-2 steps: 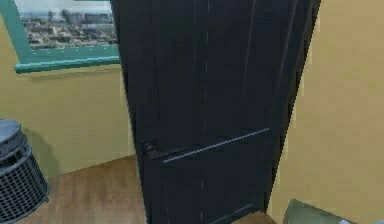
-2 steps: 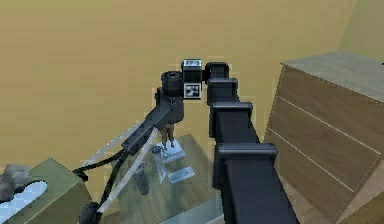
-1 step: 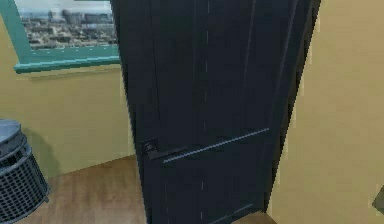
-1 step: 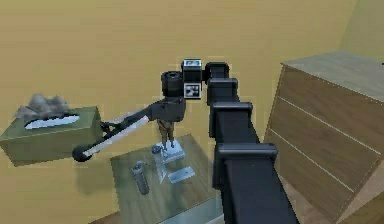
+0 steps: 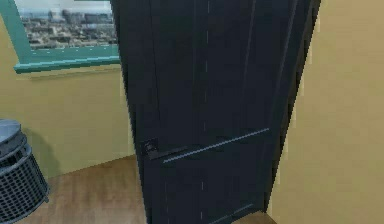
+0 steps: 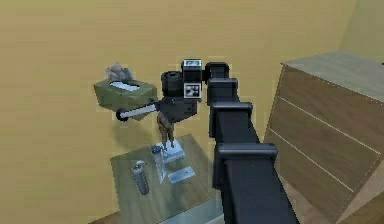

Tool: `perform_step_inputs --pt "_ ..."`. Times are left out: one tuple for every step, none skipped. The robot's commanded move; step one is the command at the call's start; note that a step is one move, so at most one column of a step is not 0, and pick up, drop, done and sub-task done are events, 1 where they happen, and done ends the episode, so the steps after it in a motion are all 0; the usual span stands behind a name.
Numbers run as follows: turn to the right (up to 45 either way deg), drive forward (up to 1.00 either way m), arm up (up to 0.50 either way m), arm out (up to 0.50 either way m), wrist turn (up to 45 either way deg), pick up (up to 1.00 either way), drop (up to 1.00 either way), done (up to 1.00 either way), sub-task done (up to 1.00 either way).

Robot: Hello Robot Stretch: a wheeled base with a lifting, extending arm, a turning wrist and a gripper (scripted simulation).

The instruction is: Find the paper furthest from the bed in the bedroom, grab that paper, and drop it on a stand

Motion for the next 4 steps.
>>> perform_step_inputs --pt "0.0 0.0 0.0 0.0 42.0 0.0 0.0 0.0 0.0" --pt "0.0 0.0 -0.32 0.0 0.0 0.0 0.0 0.0 0.0" --pt "0.0 0.0 -0.32 0.0 0.0 0.0 0.0 0.0 0.0" --pt "0.0 0.0 0.0 0.0 0.0 0.0 1.0 0.0 0.0"
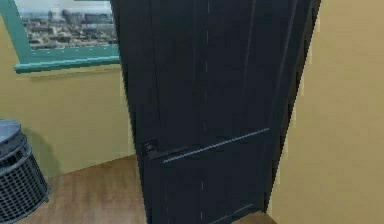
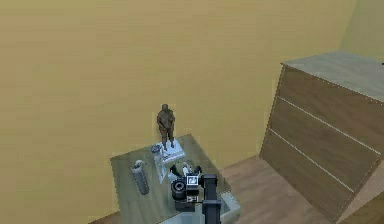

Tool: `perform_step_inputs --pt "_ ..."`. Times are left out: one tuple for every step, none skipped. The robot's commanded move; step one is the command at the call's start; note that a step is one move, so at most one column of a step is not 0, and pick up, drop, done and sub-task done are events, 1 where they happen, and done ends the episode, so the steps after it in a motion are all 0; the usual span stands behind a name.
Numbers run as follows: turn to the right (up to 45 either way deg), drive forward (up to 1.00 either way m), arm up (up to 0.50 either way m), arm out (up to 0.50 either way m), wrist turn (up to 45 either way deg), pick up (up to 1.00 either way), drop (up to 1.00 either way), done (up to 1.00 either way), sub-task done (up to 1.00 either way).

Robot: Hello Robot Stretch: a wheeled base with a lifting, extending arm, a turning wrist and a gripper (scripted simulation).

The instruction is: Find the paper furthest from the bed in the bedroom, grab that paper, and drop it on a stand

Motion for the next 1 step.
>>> perform_step_inputs --pt "0.0 0.0 0.1 0.0 0.0 0.0 0.0 0.0 0.0"
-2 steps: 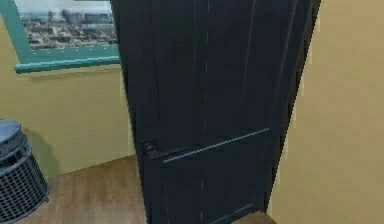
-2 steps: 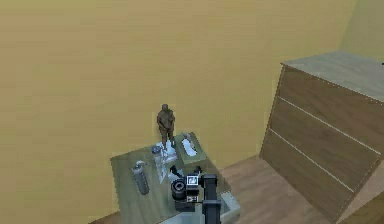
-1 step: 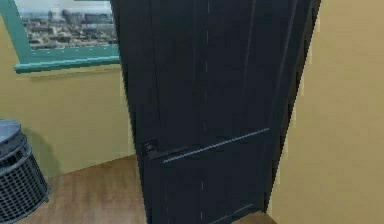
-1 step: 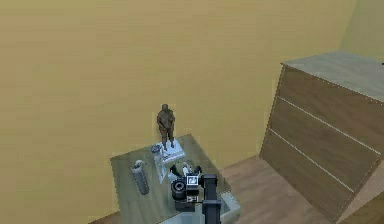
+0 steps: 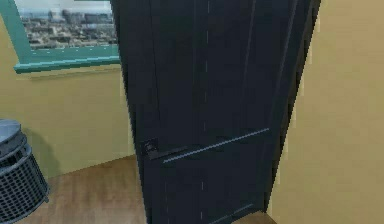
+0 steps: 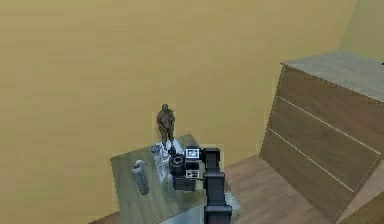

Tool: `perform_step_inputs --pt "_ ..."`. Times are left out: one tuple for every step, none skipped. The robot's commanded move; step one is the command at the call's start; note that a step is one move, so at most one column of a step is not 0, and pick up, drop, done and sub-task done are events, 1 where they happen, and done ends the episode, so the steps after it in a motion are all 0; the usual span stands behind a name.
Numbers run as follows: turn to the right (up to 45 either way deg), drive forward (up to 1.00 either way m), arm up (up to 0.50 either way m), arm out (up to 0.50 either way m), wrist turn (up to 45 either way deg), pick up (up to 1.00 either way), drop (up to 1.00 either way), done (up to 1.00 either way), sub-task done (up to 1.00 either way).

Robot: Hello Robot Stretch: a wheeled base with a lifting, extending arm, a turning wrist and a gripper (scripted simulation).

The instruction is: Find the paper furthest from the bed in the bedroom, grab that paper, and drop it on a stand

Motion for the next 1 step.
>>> perform_step_inputs --pt "0.0 0.0 0.0 -0.08 0.0 0.0 0.0 0.0 0.0"
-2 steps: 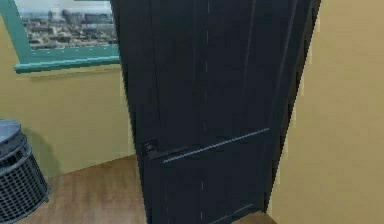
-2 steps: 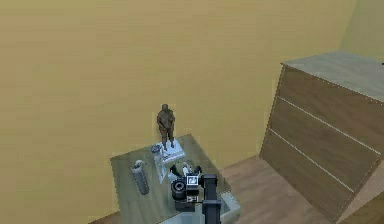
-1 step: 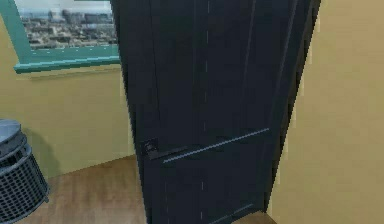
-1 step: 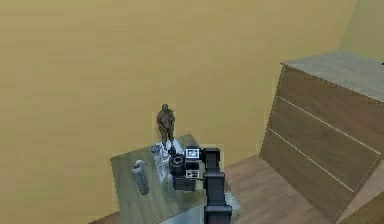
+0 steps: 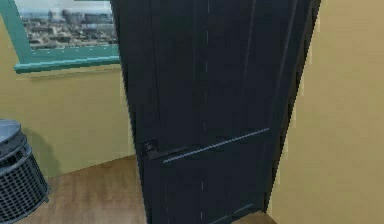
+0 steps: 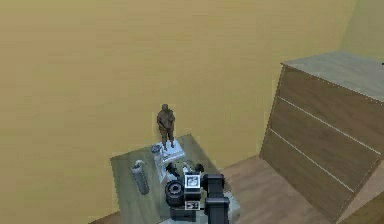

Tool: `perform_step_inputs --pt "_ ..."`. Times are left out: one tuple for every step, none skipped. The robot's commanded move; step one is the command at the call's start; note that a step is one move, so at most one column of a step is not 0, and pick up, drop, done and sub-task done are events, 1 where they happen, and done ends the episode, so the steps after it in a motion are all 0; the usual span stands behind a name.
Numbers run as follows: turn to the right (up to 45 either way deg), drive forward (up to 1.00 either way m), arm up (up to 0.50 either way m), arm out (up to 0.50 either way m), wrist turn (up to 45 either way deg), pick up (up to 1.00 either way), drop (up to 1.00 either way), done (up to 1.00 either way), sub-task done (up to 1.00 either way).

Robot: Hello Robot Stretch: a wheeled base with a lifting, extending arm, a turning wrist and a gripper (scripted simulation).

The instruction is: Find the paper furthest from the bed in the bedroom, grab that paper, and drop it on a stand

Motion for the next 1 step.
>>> perform_step_inputs --pt "0.0 0.0 0.0 0.0 0.0 0.0 0.0 1.0 0.0"
